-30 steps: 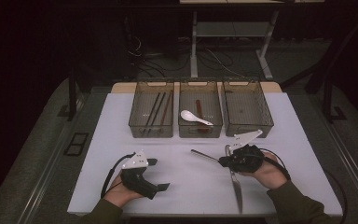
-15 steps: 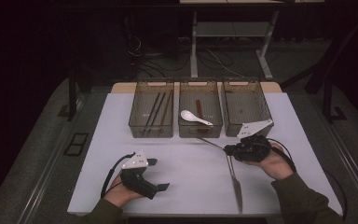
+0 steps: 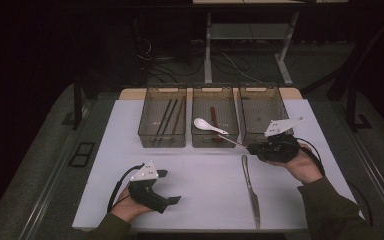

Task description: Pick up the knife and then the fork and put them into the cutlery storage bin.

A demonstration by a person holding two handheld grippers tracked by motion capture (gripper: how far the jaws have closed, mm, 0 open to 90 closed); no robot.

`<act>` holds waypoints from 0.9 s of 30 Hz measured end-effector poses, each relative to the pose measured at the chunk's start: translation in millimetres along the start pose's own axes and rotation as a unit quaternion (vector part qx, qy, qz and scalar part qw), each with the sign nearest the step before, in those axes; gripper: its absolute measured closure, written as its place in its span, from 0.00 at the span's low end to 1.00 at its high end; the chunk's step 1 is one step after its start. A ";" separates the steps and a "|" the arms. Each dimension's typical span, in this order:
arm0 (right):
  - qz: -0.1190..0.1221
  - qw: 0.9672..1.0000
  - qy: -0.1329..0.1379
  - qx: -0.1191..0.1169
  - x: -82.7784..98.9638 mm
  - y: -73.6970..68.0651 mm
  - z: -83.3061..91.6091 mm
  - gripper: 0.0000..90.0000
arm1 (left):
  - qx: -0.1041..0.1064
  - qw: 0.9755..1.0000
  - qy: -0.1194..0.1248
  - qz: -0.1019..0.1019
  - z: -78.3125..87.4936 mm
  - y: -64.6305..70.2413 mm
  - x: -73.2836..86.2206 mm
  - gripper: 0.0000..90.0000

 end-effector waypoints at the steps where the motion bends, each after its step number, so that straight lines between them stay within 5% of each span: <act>1: -0.002 1.000 0.002 0.002 -0.5 1.8 1.4 0.94 | 0.000 1.000 0.000 0.001 0.2 0.0 0.1 0.00; 14: -0.042 0.998 0.028 0.048 -4.5 44.1 24.0 0.94 | 0.000 1.000 0.001 0.002 -0.1 0.8 -0.1 0.00; 27: -0.100 0.987 0.009 0.121 -7.0 108.9 33.4 0.94 | 0.002 1.000 0.000 0.003 -0.5 1.1 -0.1 0.00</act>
Point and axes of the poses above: each handheld gripper's, and its own axes: z roughly backward along the jaws, x roughly out of its underside, y roughly to its right, the point moved 4 cm from there along -z, roughly forward along the jaws, and after that the axes turned 13 degrees about -x, right-handed, at the moved point
